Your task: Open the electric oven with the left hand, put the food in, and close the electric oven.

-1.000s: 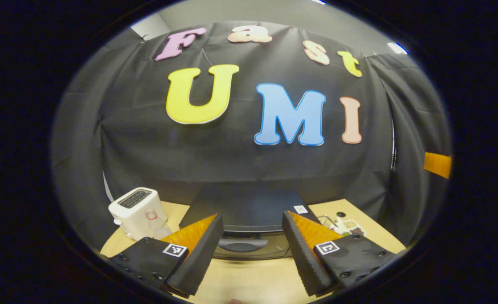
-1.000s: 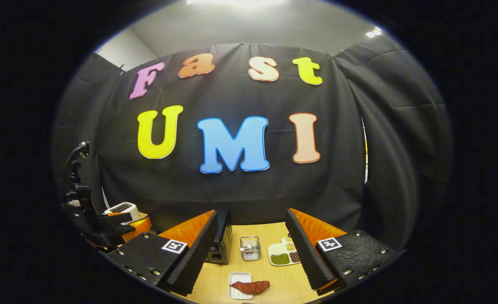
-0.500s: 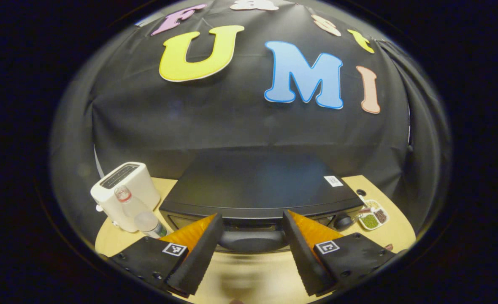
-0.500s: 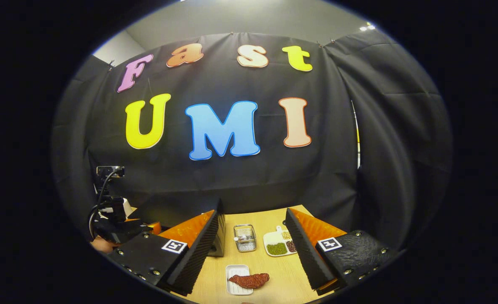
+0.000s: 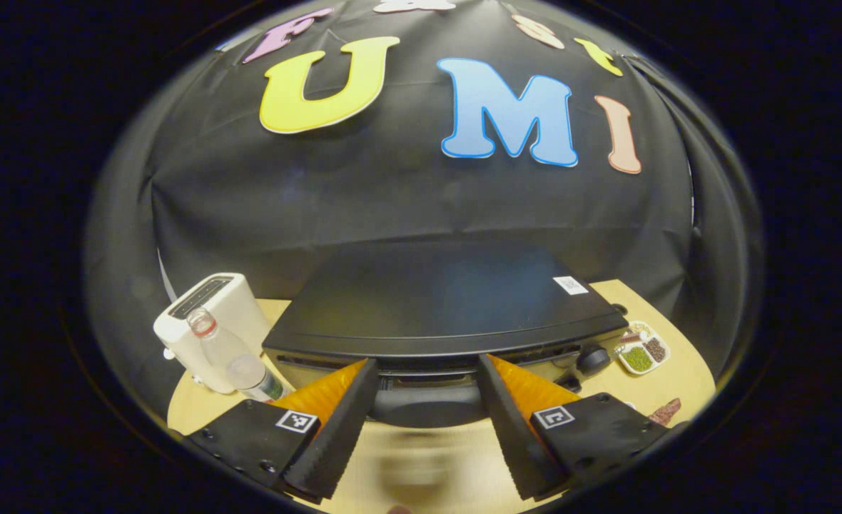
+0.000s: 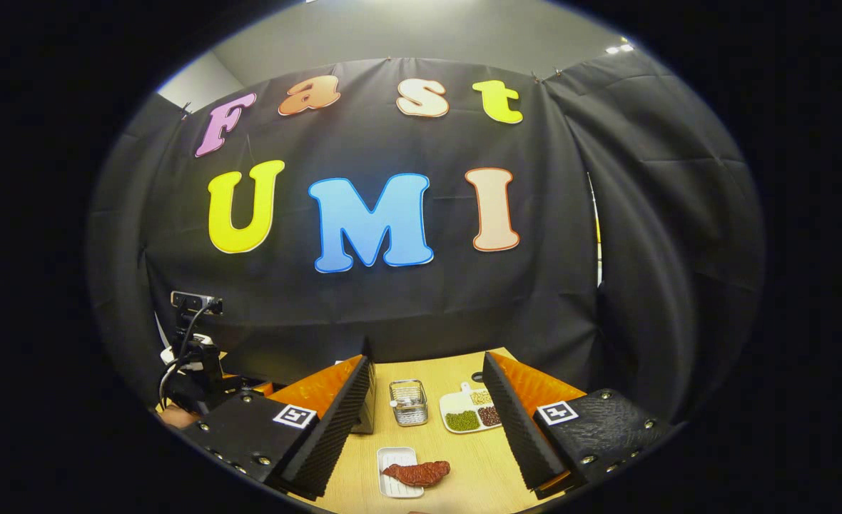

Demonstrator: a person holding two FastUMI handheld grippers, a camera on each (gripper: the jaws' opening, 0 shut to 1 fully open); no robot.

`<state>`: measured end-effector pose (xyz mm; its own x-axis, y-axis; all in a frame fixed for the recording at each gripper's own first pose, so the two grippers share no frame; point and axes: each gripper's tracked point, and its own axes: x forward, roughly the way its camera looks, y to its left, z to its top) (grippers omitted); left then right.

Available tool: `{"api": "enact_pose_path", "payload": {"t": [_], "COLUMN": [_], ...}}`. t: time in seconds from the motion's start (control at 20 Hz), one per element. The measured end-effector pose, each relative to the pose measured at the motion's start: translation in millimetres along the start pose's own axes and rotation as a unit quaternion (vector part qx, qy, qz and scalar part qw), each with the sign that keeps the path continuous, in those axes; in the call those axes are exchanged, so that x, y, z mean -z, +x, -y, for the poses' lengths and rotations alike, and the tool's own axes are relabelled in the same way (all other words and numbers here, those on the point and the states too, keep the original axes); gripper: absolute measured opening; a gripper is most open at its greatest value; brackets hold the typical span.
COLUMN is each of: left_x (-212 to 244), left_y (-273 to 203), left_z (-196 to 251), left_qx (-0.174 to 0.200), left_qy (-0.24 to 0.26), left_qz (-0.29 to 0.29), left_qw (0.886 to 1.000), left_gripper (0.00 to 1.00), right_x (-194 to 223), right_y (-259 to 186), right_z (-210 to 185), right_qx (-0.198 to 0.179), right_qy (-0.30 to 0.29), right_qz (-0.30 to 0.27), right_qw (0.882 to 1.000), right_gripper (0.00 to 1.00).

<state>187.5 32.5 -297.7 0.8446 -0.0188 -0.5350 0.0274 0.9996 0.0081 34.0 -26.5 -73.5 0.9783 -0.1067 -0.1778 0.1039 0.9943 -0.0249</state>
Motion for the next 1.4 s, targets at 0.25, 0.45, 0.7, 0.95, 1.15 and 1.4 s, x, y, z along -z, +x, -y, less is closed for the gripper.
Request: {"api": "enact_pose_path", "payload": {"t": [0.25, 0.45, 0.7, 0.95, 1.15, 1.4], "left_x": [25, 48, 68, 90, 120, 158], "left_y": [-25, -39, -50, -58, -63, -63], "left_z": [2, 4, 6, 8, 10, 11], "left_qx": [0.010, 0.012, 0.014, 0.014, 0.015, 0.027], "left_qy": [-0.006, -0.010, -0.007, 0.007, 0.015, 0.047], "left_qz": [-0.015, -0.030, -0.041, -0.049, -0.072, -0.101], "left_qw": [1.000, 0.999, 0.999, 0.999, 0.997, 0.993], "left_gripper": [0.94, 0.94, 0.94, 0.95, 0.95, 0.90], "right_x": [-6, -7, -4, -1, -4, 5], "right_y": [-9, -19, -29, -36, -39, -40], "right_z": [-4, -4, 0, -2, -8, -12], "right_qx": [-0.010, -0.011, -0.005, -0.002, -0.008, -0.016], "right_qy": [-0.002, -0.005, -0.010, -0.009, -0.018, -0.024], "right_qz": [0.012, 0.014, 0.012, 0.009, 0.015, 0.001], "right_qw": [1.000, 1.000, 1.000, 1.000, 1.000, 1.000], "right_gripper": [0.97, 0.97, 0.97, 0.97, 0.97, 0.97]}}
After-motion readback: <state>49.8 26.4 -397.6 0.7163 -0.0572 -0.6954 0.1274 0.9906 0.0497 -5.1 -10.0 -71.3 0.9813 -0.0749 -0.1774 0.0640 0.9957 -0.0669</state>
